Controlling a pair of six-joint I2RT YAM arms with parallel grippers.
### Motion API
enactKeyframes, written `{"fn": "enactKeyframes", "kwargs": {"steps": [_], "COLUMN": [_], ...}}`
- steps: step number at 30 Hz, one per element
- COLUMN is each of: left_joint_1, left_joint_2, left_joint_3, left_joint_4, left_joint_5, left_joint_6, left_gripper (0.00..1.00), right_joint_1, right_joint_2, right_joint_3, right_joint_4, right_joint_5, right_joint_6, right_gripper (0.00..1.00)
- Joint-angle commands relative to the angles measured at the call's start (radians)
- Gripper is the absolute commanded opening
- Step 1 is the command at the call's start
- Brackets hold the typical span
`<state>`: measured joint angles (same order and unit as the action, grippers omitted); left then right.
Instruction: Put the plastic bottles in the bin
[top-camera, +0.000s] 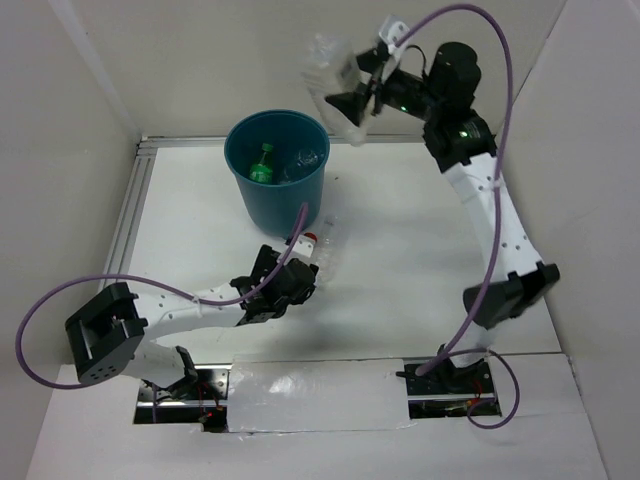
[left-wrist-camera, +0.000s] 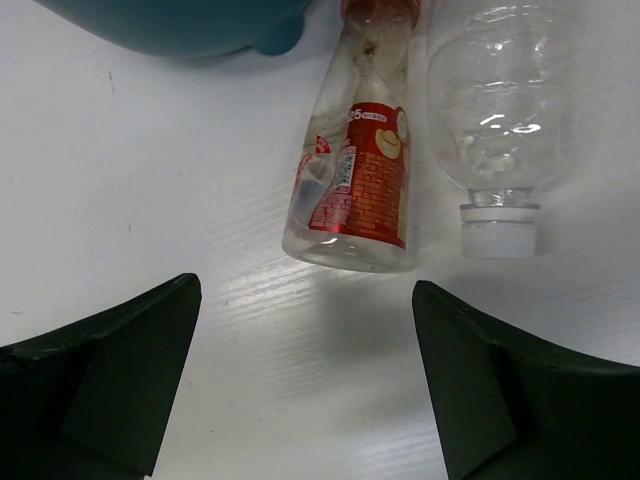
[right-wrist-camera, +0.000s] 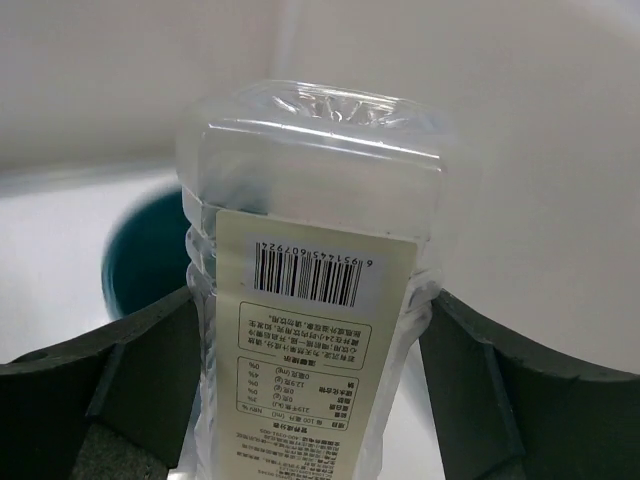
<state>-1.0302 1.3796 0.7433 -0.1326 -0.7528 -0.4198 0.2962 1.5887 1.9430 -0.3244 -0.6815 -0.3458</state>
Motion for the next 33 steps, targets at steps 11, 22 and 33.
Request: {"fn": "enactKeyframes", "kwargs": {"steps": [11, 22, 33], "left_joint_1": [0.116, 0.171, 0.16], "left_joint_2": [0.071, 0.249, 0.247], "left_joint_3": [0.03, 0.099, 0.084], "left_joint_4": [0.149, 0.252, 0.203], "left_joint_5": [0.021, 0.096, 0.191], "left_joint_6": [0.038, 0.148, 0.17], "left_gripper": [1.0, 0.98, 0.3], "right_joint_1": [0.207, 0.045, -0.238], "right_joint_2": [0.517, 0.289, -0.088], "right_joint_3": [0.507, 0.201, -0.461], "right_joint_4": [0.223, 0.079, -0.06], "right_joint_5": [-0.026, -0.027, -0.158], "right_joint_6": [0.312, 0.335, 0.346], "right_gripper": [0.4, 1.0, 1.0]}}
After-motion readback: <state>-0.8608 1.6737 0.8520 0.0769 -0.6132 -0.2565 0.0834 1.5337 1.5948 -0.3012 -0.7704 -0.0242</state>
